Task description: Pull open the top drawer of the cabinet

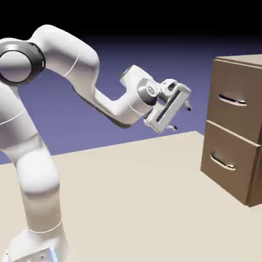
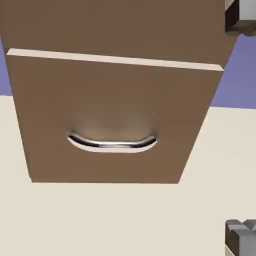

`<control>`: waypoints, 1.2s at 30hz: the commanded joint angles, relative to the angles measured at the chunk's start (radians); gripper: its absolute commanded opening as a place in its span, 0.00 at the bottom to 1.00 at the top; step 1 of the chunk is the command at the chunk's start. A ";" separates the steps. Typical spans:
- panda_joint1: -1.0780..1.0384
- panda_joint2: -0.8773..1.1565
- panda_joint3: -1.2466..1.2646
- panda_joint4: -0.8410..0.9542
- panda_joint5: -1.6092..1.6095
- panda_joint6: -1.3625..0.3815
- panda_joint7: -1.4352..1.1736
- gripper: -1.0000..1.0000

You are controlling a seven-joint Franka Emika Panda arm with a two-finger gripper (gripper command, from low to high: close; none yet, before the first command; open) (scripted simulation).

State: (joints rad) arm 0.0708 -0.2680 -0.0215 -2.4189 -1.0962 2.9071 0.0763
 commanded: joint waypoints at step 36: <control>0.084 0.431 -0.031 0.559 -1.566 -0.186 -0.949 0.50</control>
State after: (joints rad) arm 0.1548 0.1633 -0.0522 -1.8603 -2.6618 2.7216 -0.8732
